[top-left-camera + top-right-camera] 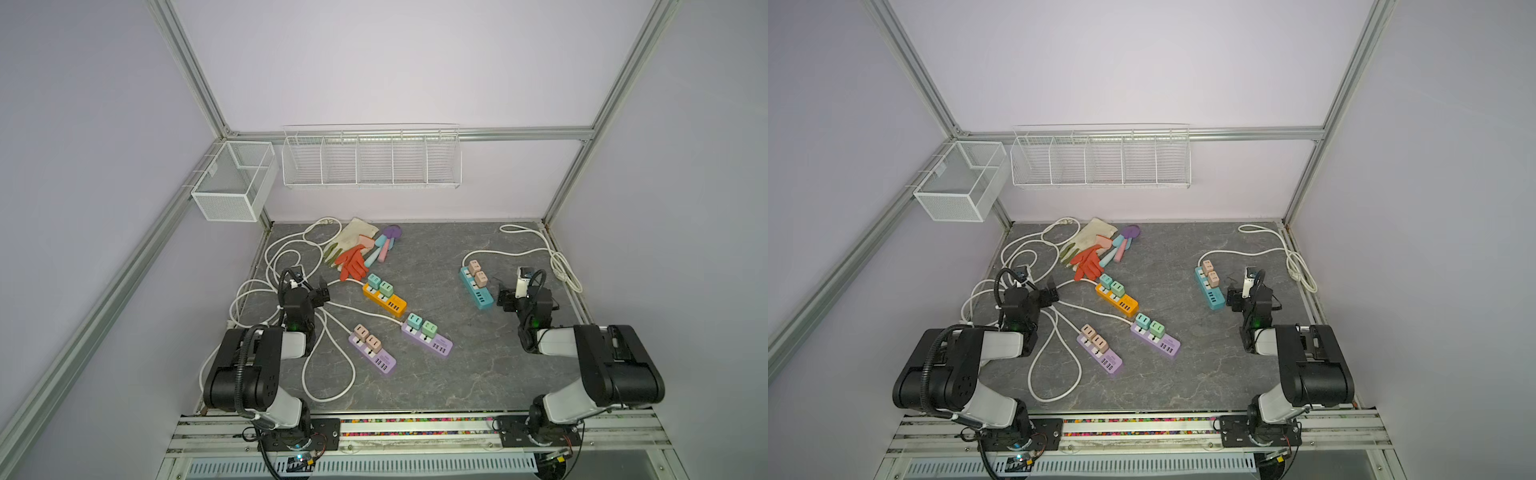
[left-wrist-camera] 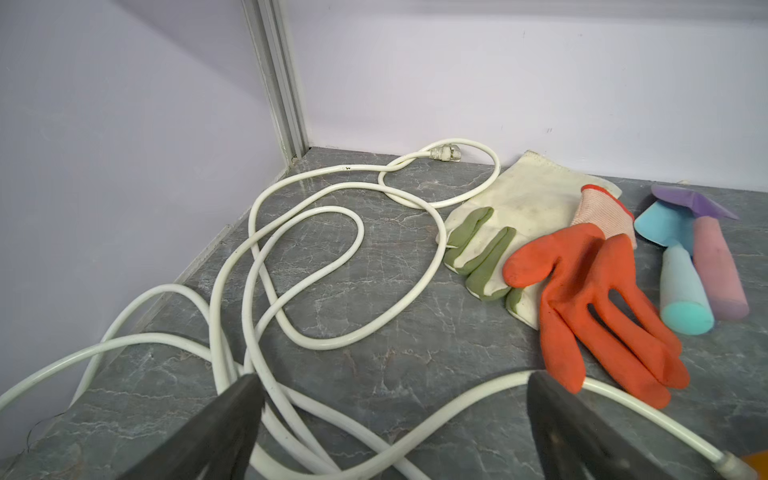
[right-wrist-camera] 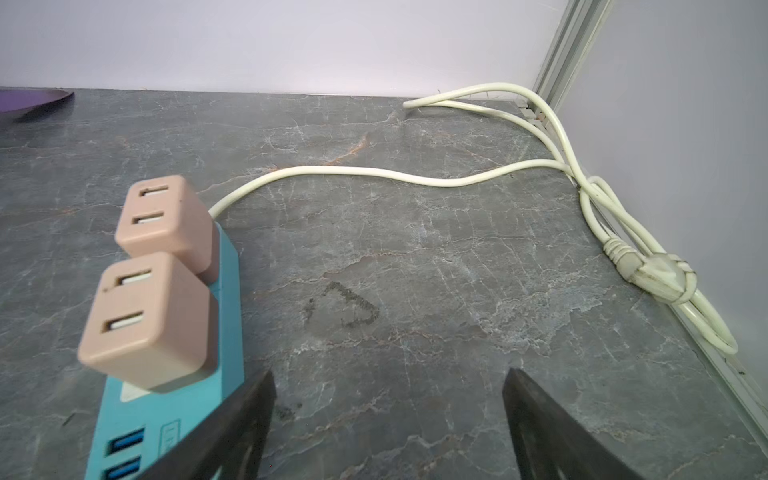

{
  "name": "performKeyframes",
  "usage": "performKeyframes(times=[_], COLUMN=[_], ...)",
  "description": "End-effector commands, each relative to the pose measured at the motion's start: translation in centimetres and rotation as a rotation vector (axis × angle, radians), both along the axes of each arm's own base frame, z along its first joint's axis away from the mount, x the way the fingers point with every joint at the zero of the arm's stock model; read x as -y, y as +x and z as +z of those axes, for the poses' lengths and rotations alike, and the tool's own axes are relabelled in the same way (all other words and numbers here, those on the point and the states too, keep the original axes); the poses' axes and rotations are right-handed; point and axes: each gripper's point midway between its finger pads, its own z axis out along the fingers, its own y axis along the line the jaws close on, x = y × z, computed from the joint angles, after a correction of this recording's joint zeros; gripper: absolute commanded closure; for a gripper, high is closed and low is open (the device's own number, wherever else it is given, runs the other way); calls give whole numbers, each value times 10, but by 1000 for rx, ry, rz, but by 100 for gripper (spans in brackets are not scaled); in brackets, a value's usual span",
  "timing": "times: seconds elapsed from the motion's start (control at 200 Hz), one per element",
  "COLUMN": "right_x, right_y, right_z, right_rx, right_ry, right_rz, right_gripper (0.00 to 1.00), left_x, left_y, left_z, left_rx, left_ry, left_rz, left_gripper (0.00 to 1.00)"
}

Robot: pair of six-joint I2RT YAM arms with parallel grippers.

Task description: Pull the plug off the socket

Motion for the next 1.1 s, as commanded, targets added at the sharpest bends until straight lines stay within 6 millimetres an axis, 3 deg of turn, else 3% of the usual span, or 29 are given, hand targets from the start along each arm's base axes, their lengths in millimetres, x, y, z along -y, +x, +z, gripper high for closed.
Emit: performKeyframes(times=[0.0, 1.095], right_x=[-2, -2], right_y=[2, 2], right_z=[8, 7], right_rx=[27, 25], right_ry=[-15, -16], right_rz=[19, 19], right_gripper=[11, 11], left_x=[2, 1], left_y=[0, 1], left_z=[0, 0], left_rx=[6, 1], left_ry=[17, 14], left_rz=[-15, -15], left_gripper=[1, 1])
